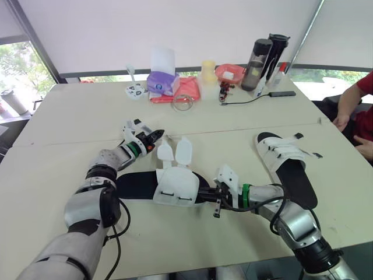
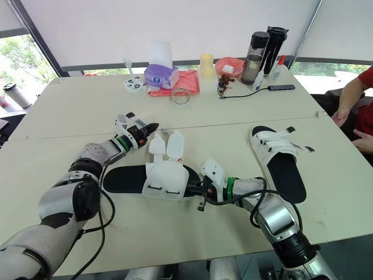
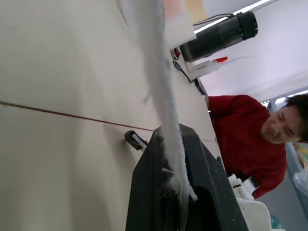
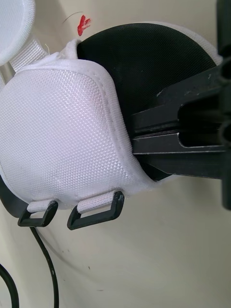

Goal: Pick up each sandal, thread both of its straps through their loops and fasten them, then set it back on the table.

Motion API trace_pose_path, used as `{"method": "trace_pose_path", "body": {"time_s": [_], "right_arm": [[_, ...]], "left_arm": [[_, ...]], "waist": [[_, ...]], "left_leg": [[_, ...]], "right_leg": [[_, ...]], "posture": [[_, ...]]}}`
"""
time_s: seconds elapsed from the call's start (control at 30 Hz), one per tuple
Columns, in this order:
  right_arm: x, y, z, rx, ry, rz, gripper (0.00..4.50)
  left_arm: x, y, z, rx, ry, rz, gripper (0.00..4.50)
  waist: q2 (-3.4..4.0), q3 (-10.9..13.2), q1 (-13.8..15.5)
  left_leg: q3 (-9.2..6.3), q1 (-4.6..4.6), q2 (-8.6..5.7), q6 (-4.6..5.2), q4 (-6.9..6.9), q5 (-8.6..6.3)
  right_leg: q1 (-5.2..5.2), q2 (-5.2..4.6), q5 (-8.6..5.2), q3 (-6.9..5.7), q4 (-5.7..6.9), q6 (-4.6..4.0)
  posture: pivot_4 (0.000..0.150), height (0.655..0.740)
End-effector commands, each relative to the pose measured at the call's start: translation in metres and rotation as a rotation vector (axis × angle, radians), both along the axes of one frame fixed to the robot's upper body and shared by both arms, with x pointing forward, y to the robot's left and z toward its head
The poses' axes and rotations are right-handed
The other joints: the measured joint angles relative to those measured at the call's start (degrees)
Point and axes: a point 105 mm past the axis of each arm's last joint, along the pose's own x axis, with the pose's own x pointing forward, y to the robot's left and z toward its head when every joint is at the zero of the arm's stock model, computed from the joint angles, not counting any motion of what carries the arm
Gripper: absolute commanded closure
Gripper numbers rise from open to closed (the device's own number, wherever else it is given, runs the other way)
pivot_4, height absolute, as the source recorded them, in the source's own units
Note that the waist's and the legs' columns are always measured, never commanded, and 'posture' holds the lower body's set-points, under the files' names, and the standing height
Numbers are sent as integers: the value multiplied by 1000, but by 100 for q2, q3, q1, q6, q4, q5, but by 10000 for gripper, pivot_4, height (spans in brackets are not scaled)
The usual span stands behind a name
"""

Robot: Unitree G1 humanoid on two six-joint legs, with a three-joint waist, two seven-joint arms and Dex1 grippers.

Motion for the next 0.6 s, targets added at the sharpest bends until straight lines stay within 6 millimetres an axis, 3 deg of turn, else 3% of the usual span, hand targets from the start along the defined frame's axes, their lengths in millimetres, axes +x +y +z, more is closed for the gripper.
{"method": "trace_pose_path", "body": {"time_s": [0.03, 0.23, 0.6], "right_arm": [[1, -6, -7, -22, 7, -27, 45000], [0, -13, -14, -47, 12, -24, 45000], [3, -16, -23, -70, 7, -16, 45000]], "left_arm": [[-2, 7, 45, 83, -254, -52, 44737], [-38, -14, 97, 351, -654, -265, 44737], [-111, -55, 125, 696, -1122, -669, 44737]], "waist": [[0, 0, 3], [0, 0, 10], [3, -2, 21]], "left_leg": [[0, 0, 0, 0, 0, 0], [0, 0, 0, -2, -1, 0], [-1, 1, 1, -1, -2, 0]], "right_leg": [[0, 0, 0, 0, 1, 0], [1, -10, 1, 4, -2, -3], [5, -10, 1, 7, -9, -6]], "posture": [[1500, 7400], [1500, 7400], [1500, 7400]]}}
